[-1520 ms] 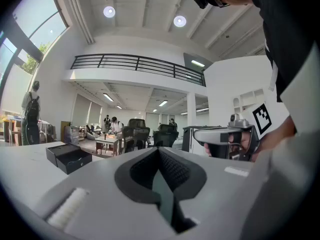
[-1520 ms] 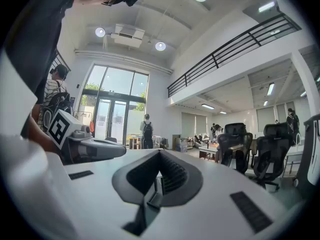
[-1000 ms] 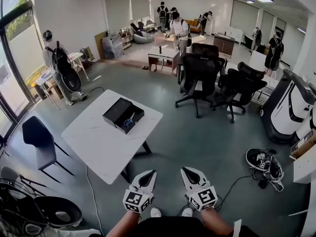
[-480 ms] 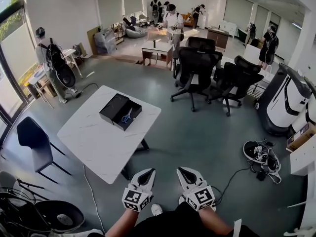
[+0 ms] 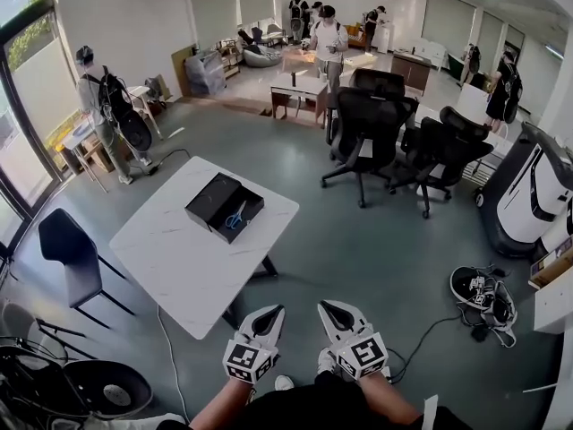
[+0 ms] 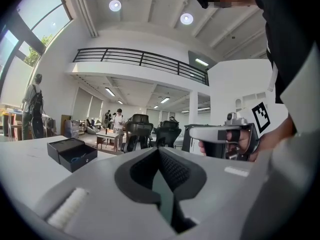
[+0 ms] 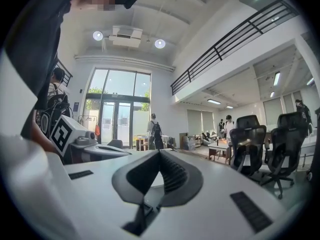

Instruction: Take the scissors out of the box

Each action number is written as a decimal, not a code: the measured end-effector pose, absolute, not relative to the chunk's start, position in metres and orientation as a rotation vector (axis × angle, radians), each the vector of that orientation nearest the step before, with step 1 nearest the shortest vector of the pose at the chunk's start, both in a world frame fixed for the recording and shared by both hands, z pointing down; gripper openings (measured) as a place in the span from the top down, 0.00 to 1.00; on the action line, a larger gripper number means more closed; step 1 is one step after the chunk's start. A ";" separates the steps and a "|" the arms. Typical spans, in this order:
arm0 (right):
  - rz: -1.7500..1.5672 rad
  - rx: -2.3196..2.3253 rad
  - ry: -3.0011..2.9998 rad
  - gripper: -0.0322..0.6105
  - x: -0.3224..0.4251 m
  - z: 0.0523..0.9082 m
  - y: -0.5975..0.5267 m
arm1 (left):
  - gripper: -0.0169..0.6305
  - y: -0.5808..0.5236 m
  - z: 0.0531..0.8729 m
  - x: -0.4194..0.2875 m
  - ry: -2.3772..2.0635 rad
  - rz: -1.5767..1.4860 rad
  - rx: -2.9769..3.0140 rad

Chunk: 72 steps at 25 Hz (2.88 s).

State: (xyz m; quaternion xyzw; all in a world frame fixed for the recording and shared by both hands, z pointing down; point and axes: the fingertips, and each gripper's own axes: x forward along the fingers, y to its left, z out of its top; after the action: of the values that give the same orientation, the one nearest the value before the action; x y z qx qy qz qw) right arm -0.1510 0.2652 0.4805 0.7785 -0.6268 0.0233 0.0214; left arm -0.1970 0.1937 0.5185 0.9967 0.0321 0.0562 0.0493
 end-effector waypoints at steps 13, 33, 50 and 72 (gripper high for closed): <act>0.059 2.358 -2.045 0.94 -0.053 0.481 0.272 | 0.96 0.198 0.521 -0.112 -0.007 0.228 3.061; 0.221 2.259 -2.192 0.94 0.011 0.519 0.264 | 0.96 0.202 0.536 -0.057 -0.133 0.337 3.050; 0.182 1.986 -2.299 0.94 -0.002 0.500 0.148 | 0.96 0.097 0.518 -0.047 -0.236 0.225 3.033; 0.125 2.043 -2.168 0.94 0.009 0.494 0.034 | 0.96 -0.021 0.524 -0.037 -0.144 0.146 2.967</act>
State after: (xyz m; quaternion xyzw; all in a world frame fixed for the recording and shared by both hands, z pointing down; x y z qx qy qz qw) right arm 0.0094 0.0345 0.4940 0.6829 -0.7249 0.0418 0.0801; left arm -0.0373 -0.0210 0.5244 0.9941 -0.0482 0.0490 0.0836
